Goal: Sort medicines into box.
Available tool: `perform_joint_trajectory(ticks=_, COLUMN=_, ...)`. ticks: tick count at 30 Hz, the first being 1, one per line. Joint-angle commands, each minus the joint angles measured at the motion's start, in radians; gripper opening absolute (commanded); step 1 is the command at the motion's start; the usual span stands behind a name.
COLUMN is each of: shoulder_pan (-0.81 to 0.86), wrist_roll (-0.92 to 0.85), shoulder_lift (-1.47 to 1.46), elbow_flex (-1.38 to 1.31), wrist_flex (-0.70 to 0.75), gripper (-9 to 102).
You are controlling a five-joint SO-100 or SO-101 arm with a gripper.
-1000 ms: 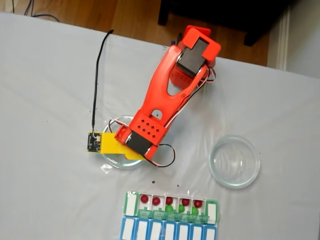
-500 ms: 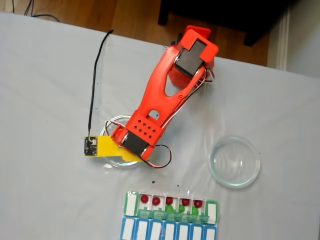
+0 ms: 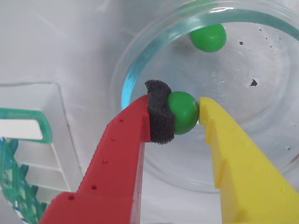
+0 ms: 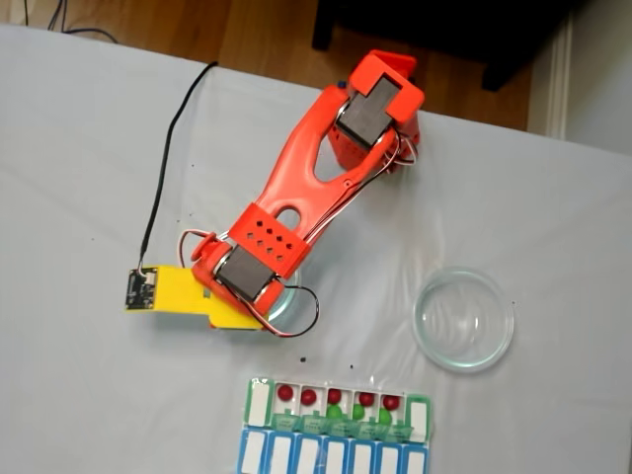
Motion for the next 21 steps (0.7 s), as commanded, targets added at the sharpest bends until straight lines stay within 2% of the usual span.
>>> perform_joint_trajectory(ticks=1, shoulder_pan=-0.032, wrist_roll=0.015, shoulder_lift=0.071, elbow_flex=-0.209, wrist_flex=0.101, gripper=1)
perform_joint_trajectory(ticks=8, shoulder_pan=-0.181, wrist_roll=0.107, shoulder_lift=-0.021, elbow_flex=-0.488, wrist_flex=0.322, gripper=1)
perform_joint_trajectory(ticks=15, shoulder_pan=-0.318, wrist_roll=0.193, shoulder_lift=-0.103, elbow_flex=-0.572, wrist_flex=0.371, gripper=1)
perform_joint_trajectory(ticks=21, shoulder_pan=-0.379, wrist_roll=0.255, shoulder_lift=-0.193, elbow_flex=-0.635, wrist_flex=0.350, gripper=1)
